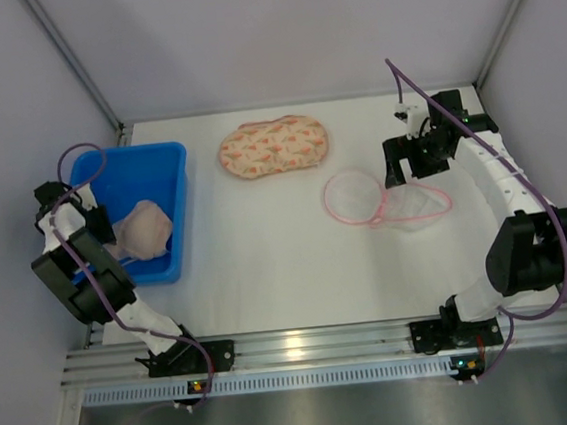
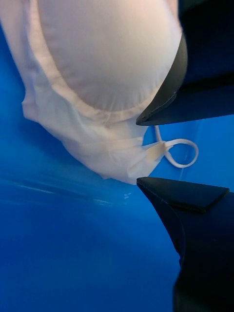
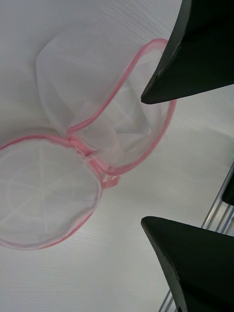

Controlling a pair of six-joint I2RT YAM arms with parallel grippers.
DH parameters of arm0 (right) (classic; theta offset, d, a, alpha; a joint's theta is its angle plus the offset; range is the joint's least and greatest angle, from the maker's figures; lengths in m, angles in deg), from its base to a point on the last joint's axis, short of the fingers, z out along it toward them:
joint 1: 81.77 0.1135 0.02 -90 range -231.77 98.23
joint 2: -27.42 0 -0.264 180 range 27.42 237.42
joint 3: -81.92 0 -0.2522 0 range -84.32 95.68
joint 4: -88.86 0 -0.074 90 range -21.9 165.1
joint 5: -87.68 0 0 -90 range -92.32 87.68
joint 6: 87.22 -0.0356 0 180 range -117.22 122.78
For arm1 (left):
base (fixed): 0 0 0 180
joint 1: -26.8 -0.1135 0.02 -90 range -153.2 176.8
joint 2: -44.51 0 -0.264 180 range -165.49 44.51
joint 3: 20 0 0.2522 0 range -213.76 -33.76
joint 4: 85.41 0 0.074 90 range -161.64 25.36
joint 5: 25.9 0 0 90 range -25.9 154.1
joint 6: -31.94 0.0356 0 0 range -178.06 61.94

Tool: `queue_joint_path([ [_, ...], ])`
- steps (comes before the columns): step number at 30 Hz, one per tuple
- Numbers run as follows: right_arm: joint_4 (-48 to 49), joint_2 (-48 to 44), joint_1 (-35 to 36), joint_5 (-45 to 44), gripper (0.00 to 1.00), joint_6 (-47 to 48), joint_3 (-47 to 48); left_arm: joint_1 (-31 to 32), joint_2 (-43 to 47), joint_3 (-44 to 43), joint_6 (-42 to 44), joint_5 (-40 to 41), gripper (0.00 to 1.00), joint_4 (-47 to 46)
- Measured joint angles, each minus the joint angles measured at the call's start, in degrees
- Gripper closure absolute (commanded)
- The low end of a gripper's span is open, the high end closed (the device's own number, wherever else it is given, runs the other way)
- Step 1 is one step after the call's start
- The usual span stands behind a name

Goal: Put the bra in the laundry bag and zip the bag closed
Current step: Pick up the bra from the bin.

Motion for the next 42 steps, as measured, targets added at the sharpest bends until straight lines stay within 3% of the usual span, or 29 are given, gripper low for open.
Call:
queue_joint_path([
  [5,-0.11,0.00,0.00,0.00,0.01,0.02,0.00,0.00,-1.68,1.99,1.36,1.22,0.49,-6.05],
  [10,-0.22,0.00,0.00,-0.07,0.01,0.04,0.00,0.00,-5.01,3.06,1.86,0.46,0.63,-9.53],
  [11,-0.24,0.00,0.00,-0.09,0.01,0.04,0.00,0.00,-5.11,3.48,2.01,-0.09,0.67,-9.81],
  [15,-0.42,-0.02,0.00,-0.09,0.01,0.04,0.00,0.00,-5.07,4.11,2.64,-3.32,1.00,-9.90],
  [20,-0.63,-0.07,0.00,-0.11,0.01,0.07,0.02,0.00,-2.14,4.09,2.86,-6.60,1.00,-9.27],
  [29,-1.05,-1.01,0.00,-0.09,0.01,0.09,0.07,1.29,15.65,-4.26,2.21,-14.49,1.00,-5.64],
  [34,-1.11,-1.53,0.00,-0.07,0.01,0.09,0.07,6.25,23.69,-8.44,1.42,-17.25,1.00,-4.96],
  [42,-1.27,-2.10,0.00,0.02,0.01,0.07,0.17,18.43,28.89,-14.10,-0.94,-19.89,1.00,-1.84],
])
